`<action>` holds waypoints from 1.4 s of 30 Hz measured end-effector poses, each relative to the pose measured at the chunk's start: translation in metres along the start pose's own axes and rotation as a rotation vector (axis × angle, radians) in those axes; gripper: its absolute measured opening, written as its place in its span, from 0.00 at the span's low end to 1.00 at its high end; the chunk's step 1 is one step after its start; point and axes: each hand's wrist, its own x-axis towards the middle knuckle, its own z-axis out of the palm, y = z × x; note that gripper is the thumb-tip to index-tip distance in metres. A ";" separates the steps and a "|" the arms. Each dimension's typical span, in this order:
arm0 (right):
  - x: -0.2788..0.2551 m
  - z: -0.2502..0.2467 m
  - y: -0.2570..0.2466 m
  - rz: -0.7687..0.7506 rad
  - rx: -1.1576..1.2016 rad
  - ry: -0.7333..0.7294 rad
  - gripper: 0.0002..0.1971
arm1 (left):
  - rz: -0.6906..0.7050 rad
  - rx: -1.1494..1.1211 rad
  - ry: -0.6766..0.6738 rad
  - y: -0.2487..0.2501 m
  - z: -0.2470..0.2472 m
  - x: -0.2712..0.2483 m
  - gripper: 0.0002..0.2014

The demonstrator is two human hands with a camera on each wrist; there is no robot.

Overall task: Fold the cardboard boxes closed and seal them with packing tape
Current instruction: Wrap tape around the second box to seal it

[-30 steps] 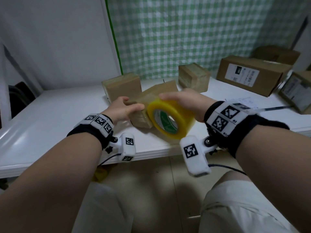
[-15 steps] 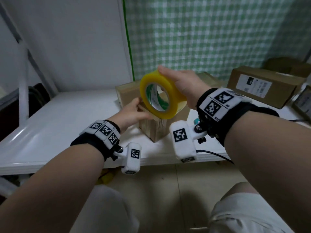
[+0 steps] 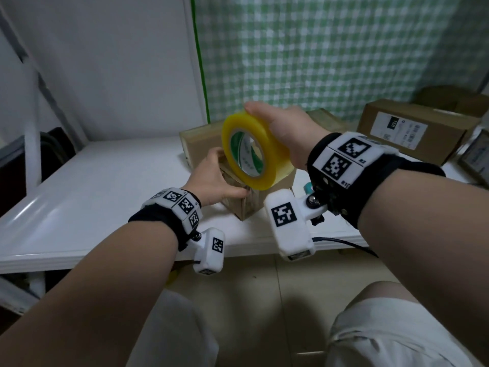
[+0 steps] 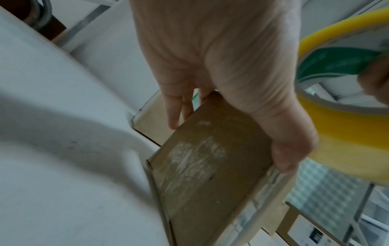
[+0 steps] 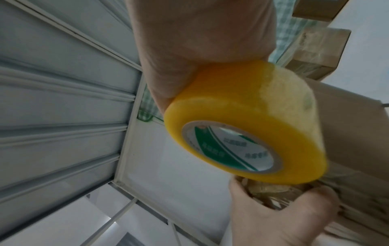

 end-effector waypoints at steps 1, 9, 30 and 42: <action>-0.002 -0.001 0.001 0.007 -0.008 -0.007 0.26 | -0.005 0.004 0.003 0.000 0.000 0.000 0.53; -0.021 -0.019 0.025 0.069 -0.098 -0.049 0.26 | -0.063 0.047 -0.001 -0.001 -0.006 0.000 0.50; -0.020 -0.033 0.060 0.172 -0.241 -0.142 0.35 | -0.209 -0.250 -0.043 -0.001 -0.009 0.007 0.45; -0.001 -0.008 0.010 -0.052 -0.043 -0.068 0.32 | -0.419 -0.600 -0.066 -0.013 -0.005 -0.005 0.16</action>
